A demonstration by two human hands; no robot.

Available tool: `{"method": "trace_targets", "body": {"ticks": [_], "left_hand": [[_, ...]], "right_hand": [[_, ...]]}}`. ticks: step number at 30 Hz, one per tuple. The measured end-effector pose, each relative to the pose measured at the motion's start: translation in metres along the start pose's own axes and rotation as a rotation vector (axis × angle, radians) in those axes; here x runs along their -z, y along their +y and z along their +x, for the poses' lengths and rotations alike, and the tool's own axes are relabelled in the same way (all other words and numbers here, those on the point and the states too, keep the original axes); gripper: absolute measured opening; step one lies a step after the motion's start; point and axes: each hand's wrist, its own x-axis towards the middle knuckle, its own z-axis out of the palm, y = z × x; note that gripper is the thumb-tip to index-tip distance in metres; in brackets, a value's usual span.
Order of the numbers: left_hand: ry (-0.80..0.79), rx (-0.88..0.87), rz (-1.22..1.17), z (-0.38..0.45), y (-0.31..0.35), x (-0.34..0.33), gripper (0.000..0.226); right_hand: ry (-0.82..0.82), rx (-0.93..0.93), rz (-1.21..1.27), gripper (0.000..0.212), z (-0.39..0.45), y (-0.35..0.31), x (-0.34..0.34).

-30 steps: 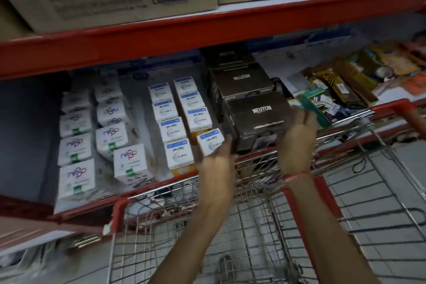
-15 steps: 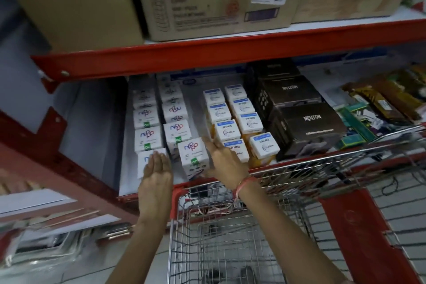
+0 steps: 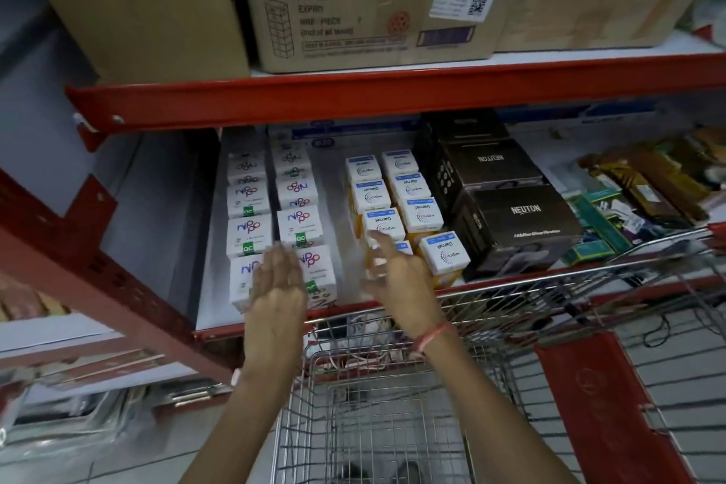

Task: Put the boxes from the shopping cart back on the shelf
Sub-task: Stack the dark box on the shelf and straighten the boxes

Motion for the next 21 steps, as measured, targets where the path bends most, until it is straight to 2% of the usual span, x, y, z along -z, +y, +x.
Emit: {"method": "trace_targets", "body": {"ticks": [2,4,6,9,12,16,18,19,21], "left_hand": [[0.076,-0.138,-0.053,0.005,0.028,-0.002,0.096],[0.110,-0.265,-0.103,0.016,0.061,-0.003,0.087],[0.023,-0.323,-0.135,0.028,0.087,-0.004,0.079],[-0.067,-0.323,-0.126,0.040,0.106,-0.010,0.079],[-0.098,-0.280,-0.173,0.043,0.110,-0.008,0.073],[-0.100,-0.272,-0.164,0.041,0.114,-0.009,0.076],[-0.058,-0.302,-0.191,0.045,0.124,-0.009,0.080],[-0.030,-0.304,-0.245,0.049,0.133,-0.007,0.078],[-0.003,-0.255,-0.444,0.059,0.159,-0.002,0.066]], "right_hand": [[0.232,-0.042,-0.072,0.048,-0.003,0.025,0.030],[0.380,-0.139,-0.152,0.045,-0.004,0.050,0.048],[0.340,-0.213,-0.237,0.051,-0.003,0.065,0.050],[0.223,-0.318,-0.167,0.050,-0.003,0.069,0.043],[0.243,-0.312,-0.087,0.043,-0.003,0.065,0.038],[0.255,-0.302,-0.126,0.055,-0.007,0.066,0.041],[0.357,-0.256,-0.175,0.055,-0.008,0.079,0.060],[0.461,-0.230,-0.171,0.051,-0.009,0.087,0.072],[0.657,-0.260,-0.144,0.046,-0.010,0.106,0.097]]}}
